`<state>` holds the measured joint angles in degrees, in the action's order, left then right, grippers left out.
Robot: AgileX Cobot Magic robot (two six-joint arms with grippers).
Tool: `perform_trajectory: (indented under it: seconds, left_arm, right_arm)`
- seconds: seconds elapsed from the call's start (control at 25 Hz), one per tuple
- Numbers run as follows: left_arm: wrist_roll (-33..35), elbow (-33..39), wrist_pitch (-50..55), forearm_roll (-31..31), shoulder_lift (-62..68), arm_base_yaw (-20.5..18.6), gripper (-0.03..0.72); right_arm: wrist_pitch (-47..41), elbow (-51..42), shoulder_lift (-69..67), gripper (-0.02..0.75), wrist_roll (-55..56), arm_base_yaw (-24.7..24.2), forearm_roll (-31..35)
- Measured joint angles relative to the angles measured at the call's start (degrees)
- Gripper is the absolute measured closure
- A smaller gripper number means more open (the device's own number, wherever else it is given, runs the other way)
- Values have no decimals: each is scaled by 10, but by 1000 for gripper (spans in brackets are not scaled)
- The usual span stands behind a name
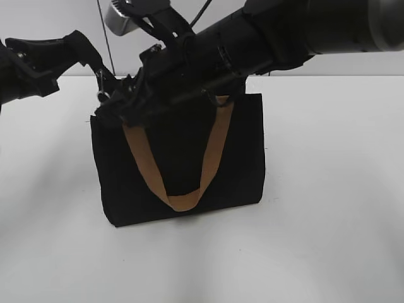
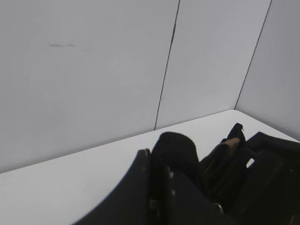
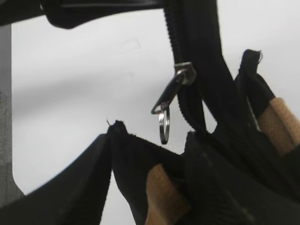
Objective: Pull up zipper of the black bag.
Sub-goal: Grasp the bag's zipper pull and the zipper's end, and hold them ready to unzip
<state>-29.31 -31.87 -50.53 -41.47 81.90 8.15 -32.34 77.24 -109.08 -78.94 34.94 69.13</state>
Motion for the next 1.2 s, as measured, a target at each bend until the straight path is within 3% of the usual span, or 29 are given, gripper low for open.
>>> perform_trajectory:
  seconds: [0.24,0.48,1.04,1.2]
  left_arm:
    - [0,0,0,0,0,0,680]
    - [0,0,0,-1,0,0,680]
    - [0,0,0,-1,0,0,680]
    - [0,0,0,-1,0,0,680]
  right_arm:
    - [10,0,0,382,1,0,48]
    - [9,0,0,421,0,0,54]
    - [9,0,-16,433,0,0,87]
    - [9,0,-16,479,0,0,101]
